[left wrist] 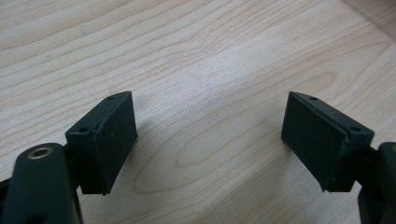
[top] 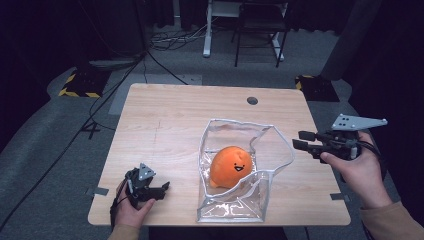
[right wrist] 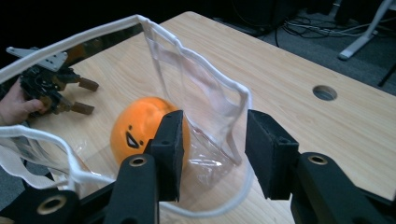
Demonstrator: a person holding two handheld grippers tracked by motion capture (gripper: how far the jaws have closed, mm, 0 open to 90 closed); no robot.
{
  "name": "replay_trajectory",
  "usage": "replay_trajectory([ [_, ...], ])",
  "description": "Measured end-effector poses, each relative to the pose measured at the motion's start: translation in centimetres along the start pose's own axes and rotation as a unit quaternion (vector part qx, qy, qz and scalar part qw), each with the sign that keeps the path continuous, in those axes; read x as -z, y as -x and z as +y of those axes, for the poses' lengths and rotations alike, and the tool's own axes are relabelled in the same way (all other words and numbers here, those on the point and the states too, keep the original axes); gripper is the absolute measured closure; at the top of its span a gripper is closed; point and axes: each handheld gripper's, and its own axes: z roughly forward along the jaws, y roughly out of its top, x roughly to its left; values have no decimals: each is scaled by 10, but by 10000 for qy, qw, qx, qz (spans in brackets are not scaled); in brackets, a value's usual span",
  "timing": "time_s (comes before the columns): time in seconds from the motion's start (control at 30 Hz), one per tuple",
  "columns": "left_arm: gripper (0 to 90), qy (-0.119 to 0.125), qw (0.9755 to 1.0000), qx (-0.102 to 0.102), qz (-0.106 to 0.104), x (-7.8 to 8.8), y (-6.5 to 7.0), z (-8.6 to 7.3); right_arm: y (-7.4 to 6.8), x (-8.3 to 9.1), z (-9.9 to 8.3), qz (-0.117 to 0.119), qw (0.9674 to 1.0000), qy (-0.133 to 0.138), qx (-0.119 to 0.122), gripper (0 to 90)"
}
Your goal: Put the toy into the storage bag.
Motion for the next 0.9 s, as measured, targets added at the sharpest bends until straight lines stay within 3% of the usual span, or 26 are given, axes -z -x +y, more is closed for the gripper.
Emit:
replay_trajectory([
  [0.37, 185, 1, 10000, -8, -14, 1, 0, -1, 20, 6, -30, -172, 9992, -139, -321, 573],
  [0.9, 185, -4, 10000, -6, -13, 1, 0, -1, 33, -12, -78, -131, 9962, -531, -675, 563],
])
